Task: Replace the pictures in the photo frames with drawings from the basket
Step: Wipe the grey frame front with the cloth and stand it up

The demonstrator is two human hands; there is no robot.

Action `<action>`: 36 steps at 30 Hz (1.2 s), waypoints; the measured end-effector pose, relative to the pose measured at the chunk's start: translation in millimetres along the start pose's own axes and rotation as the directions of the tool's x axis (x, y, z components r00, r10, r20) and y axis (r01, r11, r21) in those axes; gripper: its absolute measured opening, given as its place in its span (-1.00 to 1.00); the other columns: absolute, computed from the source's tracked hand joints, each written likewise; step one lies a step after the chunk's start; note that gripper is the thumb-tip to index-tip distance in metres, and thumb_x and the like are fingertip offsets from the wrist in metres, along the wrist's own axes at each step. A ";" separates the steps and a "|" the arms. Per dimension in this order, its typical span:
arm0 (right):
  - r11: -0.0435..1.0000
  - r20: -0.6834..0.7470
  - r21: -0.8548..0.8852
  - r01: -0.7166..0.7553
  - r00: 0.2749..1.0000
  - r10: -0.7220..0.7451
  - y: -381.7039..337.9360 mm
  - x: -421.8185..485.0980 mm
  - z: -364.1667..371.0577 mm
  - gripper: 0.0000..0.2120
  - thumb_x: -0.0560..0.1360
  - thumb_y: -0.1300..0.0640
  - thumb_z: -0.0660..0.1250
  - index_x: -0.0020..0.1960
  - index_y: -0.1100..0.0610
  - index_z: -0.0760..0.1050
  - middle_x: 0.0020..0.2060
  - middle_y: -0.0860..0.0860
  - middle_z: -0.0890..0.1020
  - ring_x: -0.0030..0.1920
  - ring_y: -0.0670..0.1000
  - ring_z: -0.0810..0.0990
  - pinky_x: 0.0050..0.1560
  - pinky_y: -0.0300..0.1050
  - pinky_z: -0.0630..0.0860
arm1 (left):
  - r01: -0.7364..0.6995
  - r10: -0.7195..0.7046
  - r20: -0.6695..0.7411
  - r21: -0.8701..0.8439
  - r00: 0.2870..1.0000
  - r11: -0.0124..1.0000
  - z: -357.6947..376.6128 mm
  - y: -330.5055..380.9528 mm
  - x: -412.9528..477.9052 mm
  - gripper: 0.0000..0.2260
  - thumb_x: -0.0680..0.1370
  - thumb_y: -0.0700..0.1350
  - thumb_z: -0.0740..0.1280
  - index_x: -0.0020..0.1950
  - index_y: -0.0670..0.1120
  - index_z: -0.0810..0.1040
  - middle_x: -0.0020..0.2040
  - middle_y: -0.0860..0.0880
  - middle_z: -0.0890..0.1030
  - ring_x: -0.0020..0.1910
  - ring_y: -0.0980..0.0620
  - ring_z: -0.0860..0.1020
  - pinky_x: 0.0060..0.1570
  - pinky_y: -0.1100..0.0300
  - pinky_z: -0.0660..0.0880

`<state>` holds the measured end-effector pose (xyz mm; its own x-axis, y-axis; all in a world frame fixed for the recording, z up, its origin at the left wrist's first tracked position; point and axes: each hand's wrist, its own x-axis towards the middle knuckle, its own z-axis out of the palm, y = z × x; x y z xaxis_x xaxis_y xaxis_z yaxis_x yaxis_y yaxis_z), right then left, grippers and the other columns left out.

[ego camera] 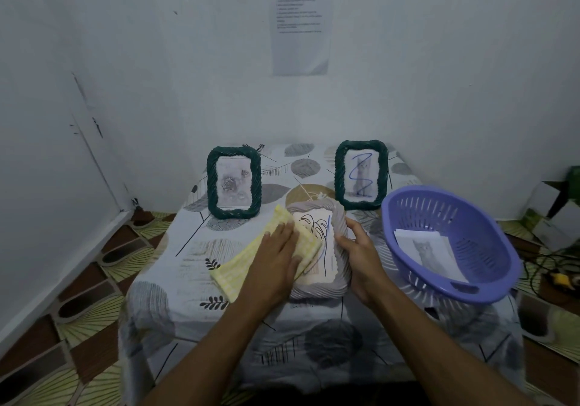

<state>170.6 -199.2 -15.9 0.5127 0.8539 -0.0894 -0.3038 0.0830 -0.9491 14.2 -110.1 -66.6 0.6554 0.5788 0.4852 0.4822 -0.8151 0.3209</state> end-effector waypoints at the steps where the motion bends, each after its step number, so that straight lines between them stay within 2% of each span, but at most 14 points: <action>1: 1.000 -0.011 0.025 0.002 1.000 -0.002 0.2 0.8 0.9 -0.68 0.61 0.33 0.12 0.26 0.05 0.44 -0.08 0.06 0.72 -0.11 0.09 0.70 -0.19 -0.01 0.65 | -0.047 0.047 0.000 0.028 0.999 0.998 -1.4 4.8 -1.2 -0.50 0.61 0.05 0.03 0.47 -0.16 0.32 0.53 -0.07 0.21 0.52 -0.01 0.15 0.50 -0.02 0.02; 3: 0.997 -0.042 0.079 0.005 0.999 -0.001 -0.5 2.6 0.8 -0.69 0.60 0.34 0.12 0.25 0.06 0.43 -0.08 0.07 0.72 -0.12 0.09 0.70 -0.15 0.00 0.64 | -0.169 0.170 -0.013 0.053 0.985 0.984 -1.5 13.1 -8.5 -0.57 0.61 0.00 0.11 0.42 -0.16 0.40 0.48 -0.09 0.33 0.48 0.00 0.25 0.46 -0.05 0.06; 5: 0.995 -0.048 0.100 0.011 0.999 -0.007 -1.8 4.7 -1.1 -0.68 0.60 0.35 0.13 0.27 0.09 0.43 -0.04 0.10 0.71 -0.10 0.11 0.69 -0.10 0.03 0.63 | -0.232 0.233 -0.019 0.047 0.972 0.972 -0.6 15.2 -17.2 -0.60 0.62 -0.02 0.15 0.40 -0.14 0.42 0.47 -0.07 0.35 0.46 0.03 0.29 0.47 -0.06 0.03; 9: 0.993 -0.013 0.114 -0.008 1.000 0.010 2.7 -1.2 1.2 -0.68 0.59 0.36 0.13 0.25 0.07 0.45 -0.03 0.10 0.71 -0.09 0.13 0.70 -0.10 0.05 0.63 | -0.184 0.187 -0.011 0.144 0.982 0.972 -7.7 3.8 -6.2 -0.56 0.59 -0.02 0.12 0.42 -0.17 0.40 0.47 -0.11 0.35 0.44 -0.02 0.34 0.49 -0.06 -0.03; 12: 0.988 0.015 0.150 -0.037 0.999 0.036 6.5 -4.7 4.5 -0.65 0.60 0.34 0.14 0.33 0.10 0.41 0.07 0.16 0.68 0.01 0.20 0.67 0.04 0.17 0.60 | -0.132 0.129 0.028 0.132 0.991 0.982 -21.2 4.3 21.4 -0.53 0.59 -0.01 0.03 0.44 -0.18 0.37 0.49 -0.12 0.32 0.45 -0.06 0.32 0.49 -0.10 -0.05; 17: 0.972 0.069 0.232 -0.040 0.997 0.025 -1.8 -5.9 3.5 -0.68 0.62 0.34 0.09 0.30 0.15 0.45 0.14 0.19 0.64 0.10 0.17 0.64 0.05 0.01 0.62 | -0.318 0.311 0.068 0.133 0.948 0.939 -19.3 21.8 28.1 -0.58 0.61 -0.05 0.05 0.45 -0.07 0.37 0.49 0.00 0.34 0.49 0.07 0.26 0.48 -0.15 -0.14; 19: 0.963 0.073 0.264 -0.049 0.997 0.030 -1.2 -6.9 2.4 -0.68 0.62 0.33 0.08 0.31 0.16 0.45 0.16 0.18 0.63 0.14 0.17 0.62 0.08 -0.01 0.61 | -0.314 0.310 0.050 0.137 0.949 0.939 -18.8 23.1 29.5 -0.59 0.61 -0.06 0.06 0.45 -0.03 0.37 0.49 0.05 0.33 0.49 0.12 0.24 0.47 -0.16 -0.19; 23: 0.940 0.094 0.336 -0.065 0.995 0.035 -1.9 -8.5 0.3 -0.69 0.62 0.33 0.07 0.28 0.17 0.46 0.14 0.18 0.64 0.06 0.12 0.66 0.01 -0.06 0.64 | -0.303 0.297 0.066 0.120 0.953 0.945 -21.8 24.2 43.0 -0.57 0.58 -0.06 0.04 0.44 -0.02 0.39 0.47 0.06 0.36 0.48 0.13 0.26 0.47 -0.15 -0.25; 26: 0.931 0.081 0.354 -0.087 0.995 0.062 -2.3 -6.6 -4.8 -0.68 0.64 0.29 0.04 0.33 0.19 0.42 0.18 0.21 0.61 0.10 0.17 0.64 0.03 0.03 0.63 | -0.350 0.346 0.097 0.033 0.933 0.936 -23.2 24.6 36.2 -0.55 0.55 -0.10 0.06 0.44 -0.04 0.40 0.48 0.06 0.34 0.48 0.15 0.24 0.48 -0.18 -0.23; 28: 0.945 0.054 0.318 -0.076 0.997 0.062 0.2 -5.4 -7.9 -0.70 0.66 0.23 0.03 0.33 0.19 0.41 0.18 0.21 0.61 0.14 0.19 0.61 0.13 0.11 0.58 | -0.396 0.396 0.104 -0.020 0.912 0.918 -22.4 26.3 20.4 -0.55 0.53 -0.15 0.11 0.42 -0.06 0.42 0.47 0.05 0.35 0.48 0.15 0.24 0.48 -0.20 -0.20; 32: 0.963 0.030 0.261 -0.064 0.998 0.058 8.9 -4.7 -5.9 -0.74 0.68 0.15 0.04 0.19 0.12 0.48 0.09 0.10 0.66 0.15 0.17 0.61 0.27 0.22 0.46 | -0.462 0.461 0.104 -0.020 0.881 0.887 -23.8 24.8 -1.7 -0.56 0.51 -0.19 0.19 0.41 -0.08 0.43 0.47 0.01 0.37 0.48 0.10 0.27 0.48 -0.21 -0.11; 34: 0.948 0.055 0.305 -0.089 0.996 0.076 9.7 -5.8 -1.6 -0.74 0.67 0.15 0.04 0.22 0.17 0.46 0.14 0.16 0.63 0.21 0.23 0.57 0.29 0.26 0.44 | -0.433 0.427 0.094 0.059 0.899 0.899 -26.8 19.3 3.8 -0.54 0.52 -0.17 0.17 0.44 -0.07 0.38 0.49 0.01 0.33 0.49 0.08 0.24 0.49 -0.13 -0.14; 36: 0.928 0.082 0.355 -0.110 0.993 0.086 10.6 -7.8 2.9 -0.72 0.67 0.17 0.04 0.27 0.20 0.44 0.19 0.19 0.61 0.23 0.23 0.56 0.29 0.24 0.44 | -0.323 0.315 0.086 0.113 0.945 0.939 -33.3 14.2 17.1 -0.53 0.54 -0.13 0.10 0.47 -0.05 0.33 0.51 0.01 0.29 0.51 0.07 0.22 0.49 -0.11 -0.16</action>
<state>161.1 -203.5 -24.3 0.4174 0.8970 -0.1457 -0.6232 0.1658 -0.7643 13.0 -112.6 -26.6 0.8214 0.2924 0.4897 0.3070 -0.9503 0.0524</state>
